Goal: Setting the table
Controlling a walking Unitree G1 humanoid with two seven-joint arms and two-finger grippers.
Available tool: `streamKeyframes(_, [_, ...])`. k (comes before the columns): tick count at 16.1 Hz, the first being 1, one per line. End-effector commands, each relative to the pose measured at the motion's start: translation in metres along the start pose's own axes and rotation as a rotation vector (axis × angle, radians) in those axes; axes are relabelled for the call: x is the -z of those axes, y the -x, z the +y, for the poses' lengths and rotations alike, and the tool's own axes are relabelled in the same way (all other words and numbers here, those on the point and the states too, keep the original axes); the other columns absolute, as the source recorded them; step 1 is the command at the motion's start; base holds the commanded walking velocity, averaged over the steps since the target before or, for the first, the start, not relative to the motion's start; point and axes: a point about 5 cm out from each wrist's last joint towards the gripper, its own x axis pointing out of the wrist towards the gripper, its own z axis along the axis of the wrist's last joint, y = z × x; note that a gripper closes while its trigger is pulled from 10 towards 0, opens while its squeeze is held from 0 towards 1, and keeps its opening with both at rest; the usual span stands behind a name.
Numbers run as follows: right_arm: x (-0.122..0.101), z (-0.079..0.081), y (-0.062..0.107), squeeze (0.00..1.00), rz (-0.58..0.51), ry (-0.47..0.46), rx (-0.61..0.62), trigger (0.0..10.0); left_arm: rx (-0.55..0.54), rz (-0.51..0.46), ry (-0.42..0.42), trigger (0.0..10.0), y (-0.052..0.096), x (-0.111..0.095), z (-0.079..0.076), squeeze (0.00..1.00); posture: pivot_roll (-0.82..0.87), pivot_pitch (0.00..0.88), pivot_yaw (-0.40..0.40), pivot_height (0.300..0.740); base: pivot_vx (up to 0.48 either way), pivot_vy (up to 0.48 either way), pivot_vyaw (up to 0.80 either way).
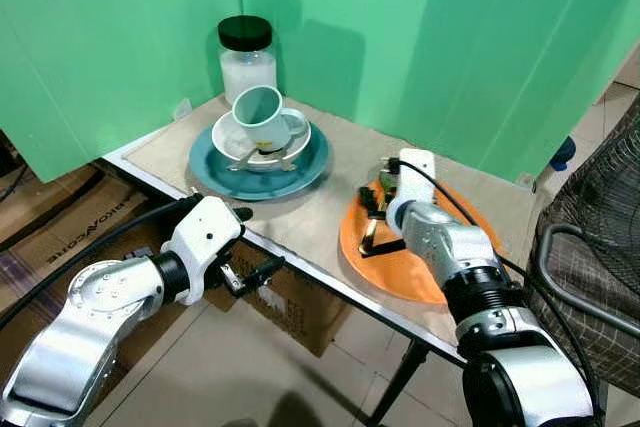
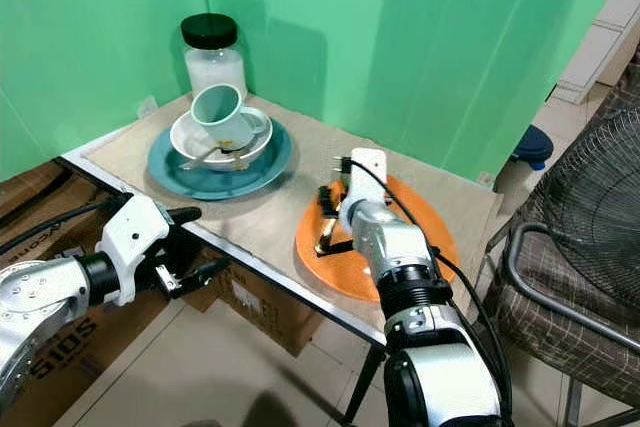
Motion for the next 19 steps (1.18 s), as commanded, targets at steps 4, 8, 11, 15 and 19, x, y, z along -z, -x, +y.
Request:
streamKeyframes(4, [0.0008,-0.0049,-0.0016,0.00,0.034,-0.053,0.016,0.0,0.014,-0.016,-0.015,10.0,-0.0001,-0.0039,-0.0014,0.00,0.13,0.000,-0.045,0.740,0.000,0.000,0.00])
streamKeyframes(8, [0.0012,-0.0021,-0.0015,0.00,0.045,-0.015,-0.004,0.0,0.037,-0.027,-0.011,10.0,-0.0008,-0.0051,-0.0030,0.00,0.13,0.000,-0.042,0.740,0.000,0.000,0.00])
streamKeyframes(11, [0.0028,-0.0005,-0.0015,0.00,0.064,0.074,-0.018,0.0,0.054,-0.022,-0.013,10.0,0.0002,-0.0039,-0.0037,0.00,0.13,0.000,-0.048,0.740,0.000,0.000,0.00])
streamKeyframes(15, [0.0048,-0.0017,-0.0010,0.00,0.082,0.093,-0.021,0.0,0.054,-0.021,-0.018,10.0,-0.0013,-0.0030,-0.0041,0.00,0.12,0.000,-0.054,0.740,0.000,0.000,0.00])
streamKeyframes(19, [0.0058,0.0005,-0.0008,0.00,0.093,0.101,-0.038,0.0,0.049,-0.018,-0.024,10.0,-0.0011,-0.0017,-0.0050,0.00,0.13,0.000,-0.062,0.740,0.000,0.000,0.00])
